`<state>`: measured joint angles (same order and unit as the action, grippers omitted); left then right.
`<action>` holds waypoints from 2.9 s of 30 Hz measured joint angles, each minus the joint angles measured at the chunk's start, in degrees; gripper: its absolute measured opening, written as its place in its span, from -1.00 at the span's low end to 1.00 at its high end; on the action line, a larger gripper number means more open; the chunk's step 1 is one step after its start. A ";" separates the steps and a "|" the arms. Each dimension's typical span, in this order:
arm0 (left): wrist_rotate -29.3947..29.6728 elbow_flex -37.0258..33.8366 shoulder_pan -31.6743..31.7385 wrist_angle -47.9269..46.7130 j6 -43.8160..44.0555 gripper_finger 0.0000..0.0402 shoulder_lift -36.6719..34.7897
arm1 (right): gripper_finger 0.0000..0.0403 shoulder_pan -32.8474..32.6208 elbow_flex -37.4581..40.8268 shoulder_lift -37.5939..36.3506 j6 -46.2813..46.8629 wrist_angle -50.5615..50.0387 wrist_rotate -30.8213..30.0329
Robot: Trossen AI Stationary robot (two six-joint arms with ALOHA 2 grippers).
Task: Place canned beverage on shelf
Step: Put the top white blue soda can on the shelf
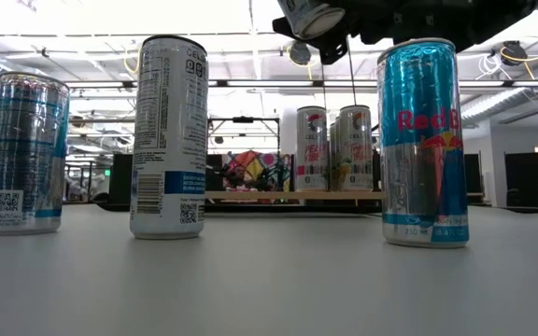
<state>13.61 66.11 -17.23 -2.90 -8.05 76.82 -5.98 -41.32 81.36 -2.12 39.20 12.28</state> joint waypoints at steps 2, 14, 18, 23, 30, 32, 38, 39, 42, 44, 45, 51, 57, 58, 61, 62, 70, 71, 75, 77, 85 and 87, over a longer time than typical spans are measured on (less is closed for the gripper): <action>0.12 -0.02 0.00 -0.42 0.02 0.23 0.04 | 0.21 0.00 -0.02 -0.44 0.01 -1.00 -0.39; 3.67 -0.17 0.02 -2.59 0.19 0.22 0.26 | 0.42 -1.77 -0.23 -9.64 -0.32 -17.36 -12.22; 4.09 -0.17 0.07 -2.47 0.36 0.22 0.26 | 0.42 -2.80 -0.28 -12.33 -0.26 -21.97 -15.40; 4.10 -0.17 0.38 -2.34 1.82 0.22 0.26 | 0.42 -3.52 -0.26 -12.64 -0.25 -23.01 -15.70; 4.24 -0.17 0.53 -2.17 1.94 0.22 0.25 | 0.40 -3.50 -0.17 -11.17 -0.27 -23.28 -15.78; 4.40 -0.17 0.67 -2.19 2.23 0.22 0.17 | 0.42 -3.50 -0.17 -11.39 -0.29 -23.37 -15.83; 5.38 -0.17 1.05 -2.64 4.49 0.22 0.13 | 0.46 -3.51 -0.11 -11.23 -0.16 -23.68 -15.69; 5.51 -0.17 1.09 -2.69 4.67 0.22 0.13 | 0.46 -3.50 -0.11 -10.89 -0.10 -23.65 -15.63; 5.83 -0.17 1.09 -2.67 4.74 0.22 0.19 | 0.46 -3.52 -0.07 -9.72 0.63 -23.22 -15.39; 6.01 -0.15 1.09 -2.42 4.66 0.22 0.34 | 0.46 -3.52 -0.09 -8.55 0.89 -21.35 -15.22; 6.04 -0.15 1.13 -2.42 4.57 0.22 0.37 | 0.46 -3.62 -0.07 -8.15 0.84 -21.26 -15.20; 7.26 -0.11 2.66 -2.90 4.70 0.22 0.38 | 0.46 -4.92 -0.07 -10.48 1.62 -25.43 -20.58; 7.62 -0.11 5.55 -4.26 4.31 0.22 -0.07 | 0.46 -8.82 -0.07 -20.07 6.12 -42.61 -28.83; 7.58 -0.11 6.26 -4.26 4.28 0.22 -0.07 | 0.46 -9.51 -0.07 -21.42 6.97 -44.60 -28.93; 7.42 -0.11 8.91 -4.33 4.05 0.22 -0.07 | 0.46 -11.72 -0.07 -24.49 9.06 -49.18 -28.99; 6.75 -0.11 10.01 -4.31 3.67 0.22 -0.08 | 0.46 -12.46 -0.07 -25.14 9.52 -50.46 -28.99; -0.01 5.48 18.37 -15.73 3.01 0.22 -0.15 | 0.46 -16.90 -0.07 -26.47 10.79 -54.09 -28.96; -1.37 6.38 19.53 -17.02 2.70 0.22 -0.15 | 0.46 -17.25 -0.07 -26.47 11.15 -54.39 -28.96; -6.65 8.98 25.20 -17.92 0.33 0.22 -0.15 | 0.46 -18.52 -0.07 -26.47 11.49 -54.54 -28.97; -8.41 10.49 28.42 -18.71 -0.87 0.22 -0.15 | 0.46 -19.00 -0.07 -26.47 11.34 -54.56 -28.96; -16.97 12.40 40.94 -18.25 -3.49 0.22 1.49 | 0.46 -19.54 -0.07 -26.45 6.72 -55.08 -29.05; -18.61 13.07 43.38 -17.93 -4.60 0.22 2.78 | 0.46 -19.54 -0.07 -26.45 5.46 -55.26 -29.08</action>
<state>-5.00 79.18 26.14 -20.83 -12.65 79.59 -25.52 -41.39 54.92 3.34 -16.07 -16.81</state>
